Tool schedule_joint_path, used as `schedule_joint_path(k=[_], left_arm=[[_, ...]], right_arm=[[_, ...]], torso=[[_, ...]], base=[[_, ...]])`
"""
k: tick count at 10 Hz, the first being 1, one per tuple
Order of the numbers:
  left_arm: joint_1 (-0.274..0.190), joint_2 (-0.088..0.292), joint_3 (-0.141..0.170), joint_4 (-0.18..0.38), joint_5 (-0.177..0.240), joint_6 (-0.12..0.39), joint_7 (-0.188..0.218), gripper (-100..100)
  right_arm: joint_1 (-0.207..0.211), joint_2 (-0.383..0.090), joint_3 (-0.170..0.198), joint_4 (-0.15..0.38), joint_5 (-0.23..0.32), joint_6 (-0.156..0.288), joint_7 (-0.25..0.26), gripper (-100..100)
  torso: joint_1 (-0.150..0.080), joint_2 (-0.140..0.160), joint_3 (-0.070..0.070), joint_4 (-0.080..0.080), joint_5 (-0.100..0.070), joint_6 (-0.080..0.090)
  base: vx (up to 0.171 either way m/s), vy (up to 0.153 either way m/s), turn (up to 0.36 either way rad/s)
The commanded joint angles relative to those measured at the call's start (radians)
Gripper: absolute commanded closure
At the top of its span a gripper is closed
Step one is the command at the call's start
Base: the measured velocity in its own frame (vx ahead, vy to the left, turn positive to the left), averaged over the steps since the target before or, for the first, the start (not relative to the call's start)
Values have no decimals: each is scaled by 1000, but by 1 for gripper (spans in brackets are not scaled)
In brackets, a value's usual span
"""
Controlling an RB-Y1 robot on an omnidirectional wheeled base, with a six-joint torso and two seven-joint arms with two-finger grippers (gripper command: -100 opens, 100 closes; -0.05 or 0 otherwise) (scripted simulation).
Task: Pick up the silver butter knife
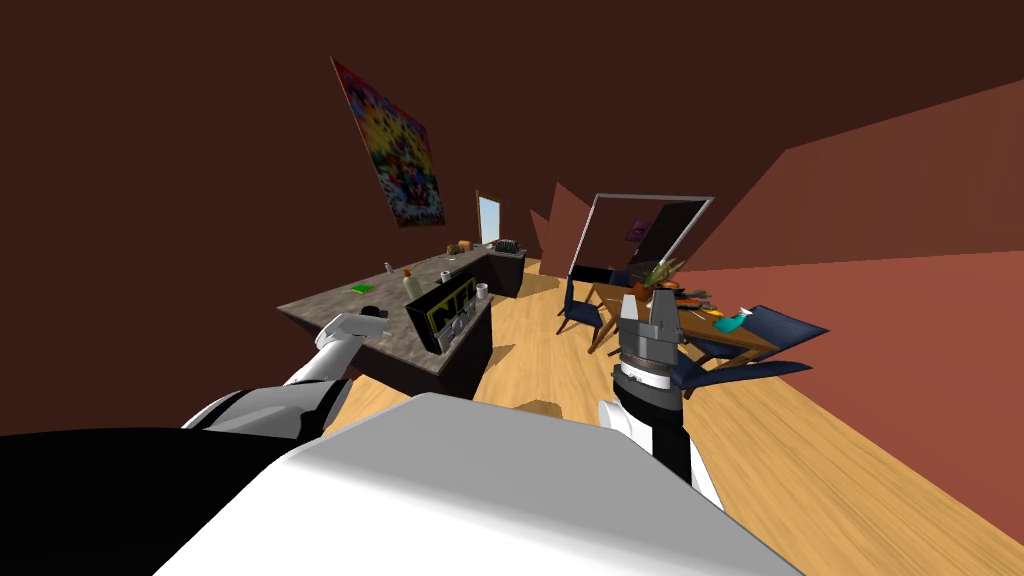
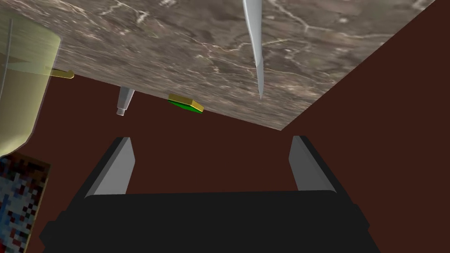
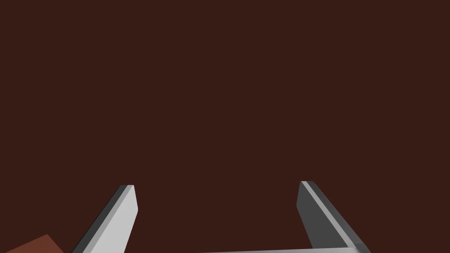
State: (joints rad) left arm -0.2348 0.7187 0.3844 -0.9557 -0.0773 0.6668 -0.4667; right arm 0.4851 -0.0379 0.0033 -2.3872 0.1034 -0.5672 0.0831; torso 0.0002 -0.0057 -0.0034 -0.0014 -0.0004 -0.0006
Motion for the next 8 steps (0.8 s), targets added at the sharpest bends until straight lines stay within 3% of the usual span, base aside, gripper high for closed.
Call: schedule_joint_path(k=[1, 3, 8], left_arm=[[-2, 4, 6, 13, -1, 28, -14, -100], [-18, 25, 23, 82, 4, 86, -60, -100], [-32, 47, 43, 161, 10, 170, -114, -100]], right_arm=[[0, 0, 0, 0, 0, 0, 0, 0], [0, 0, 0, 0, 0, 0, 0, 0], [0, 0, 0, 0, 0, 0, 0, 0]], torso=[[0, 0, 0, 0, 0, 0], [0, 1, 0, 0, 0, 0], [1, 1, 0, 0, 0, 0]], base=[[77, -15, 4], [115, -17, 9], [91, -7, 6]])
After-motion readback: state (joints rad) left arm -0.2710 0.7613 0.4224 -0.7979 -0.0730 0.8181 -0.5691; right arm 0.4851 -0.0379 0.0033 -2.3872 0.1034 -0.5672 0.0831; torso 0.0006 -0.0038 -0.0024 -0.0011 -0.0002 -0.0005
